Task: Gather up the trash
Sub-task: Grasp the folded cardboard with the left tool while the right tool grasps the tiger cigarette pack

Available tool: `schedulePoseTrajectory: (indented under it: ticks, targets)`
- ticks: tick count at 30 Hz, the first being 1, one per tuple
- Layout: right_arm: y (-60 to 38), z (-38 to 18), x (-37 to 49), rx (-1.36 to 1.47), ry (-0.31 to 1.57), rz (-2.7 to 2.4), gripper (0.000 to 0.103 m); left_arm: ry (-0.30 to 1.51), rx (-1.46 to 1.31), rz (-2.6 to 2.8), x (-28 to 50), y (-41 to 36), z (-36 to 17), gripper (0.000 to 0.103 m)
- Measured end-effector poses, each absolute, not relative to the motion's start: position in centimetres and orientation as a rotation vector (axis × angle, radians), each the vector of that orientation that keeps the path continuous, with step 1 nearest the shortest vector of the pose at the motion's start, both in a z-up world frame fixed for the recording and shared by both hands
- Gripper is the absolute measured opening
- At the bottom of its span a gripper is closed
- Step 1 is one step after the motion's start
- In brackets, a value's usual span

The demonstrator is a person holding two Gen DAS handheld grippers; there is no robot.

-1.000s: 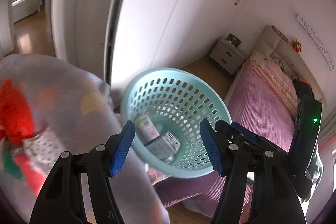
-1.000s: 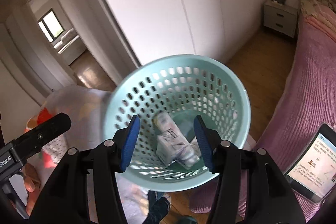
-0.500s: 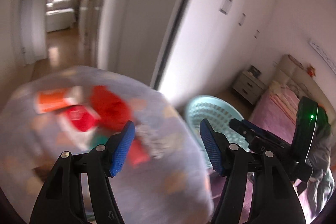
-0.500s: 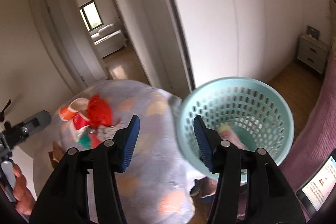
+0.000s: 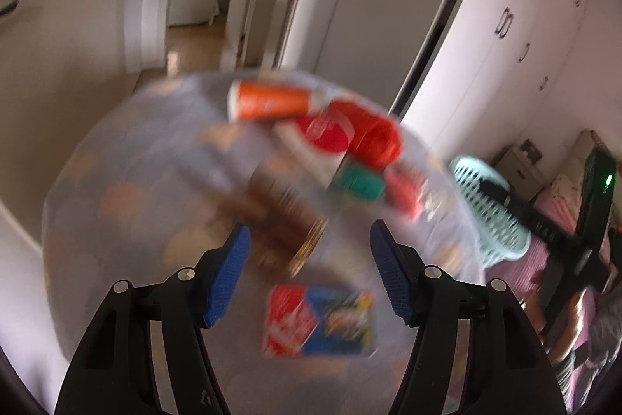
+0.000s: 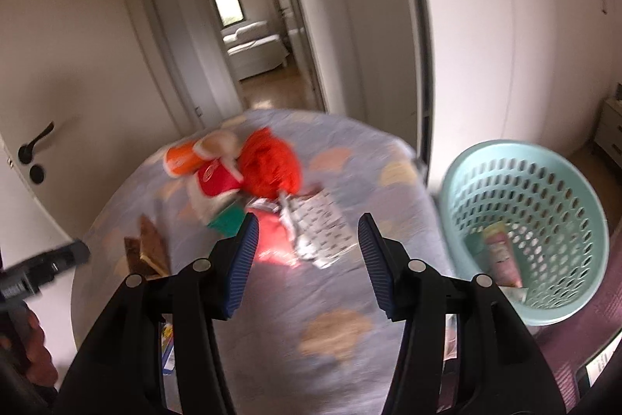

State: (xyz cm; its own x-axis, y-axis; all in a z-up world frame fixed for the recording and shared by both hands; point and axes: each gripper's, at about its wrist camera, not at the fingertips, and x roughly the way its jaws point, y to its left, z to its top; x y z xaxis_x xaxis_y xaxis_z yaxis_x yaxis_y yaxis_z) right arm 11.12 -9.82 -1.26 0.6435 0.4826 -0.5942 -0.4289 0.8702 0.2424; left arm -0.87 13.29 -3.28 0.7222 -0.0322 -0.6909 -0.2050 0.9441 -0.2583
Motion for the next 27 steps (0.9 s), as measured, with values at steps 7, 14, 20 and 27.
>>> schedulePoseTrajectory:
  ticks: [7, 14, 20, 27]
  targets:
    - [-7.5, -2.6, 10.0, 0.042, 0.727, 0.564, 0.05, 0.857, -0.406, 0.115, -2.3, 14.7, -8.3, 0.063]
    - [-5.5, -3.6, 7.8, 0.037, 0.768, 0.691, 0.05, 0.819, -0.516, 0.13, -0.6, 16.9, -8.0, 0.063]
    - [-1.8, -5.7, 4.9, -0.043, 0.824, 0.887, 0.05, 0.853, -0.568, 0.172, 3.0, 18.5, -8.4, 0.057]
    - [1.9, -7.4, 3.5, -0.156, 0.86, 0.951, 0.05, 0.898, -0.561, 0.165, 5.0, 18.4, -9.3, 0.028]
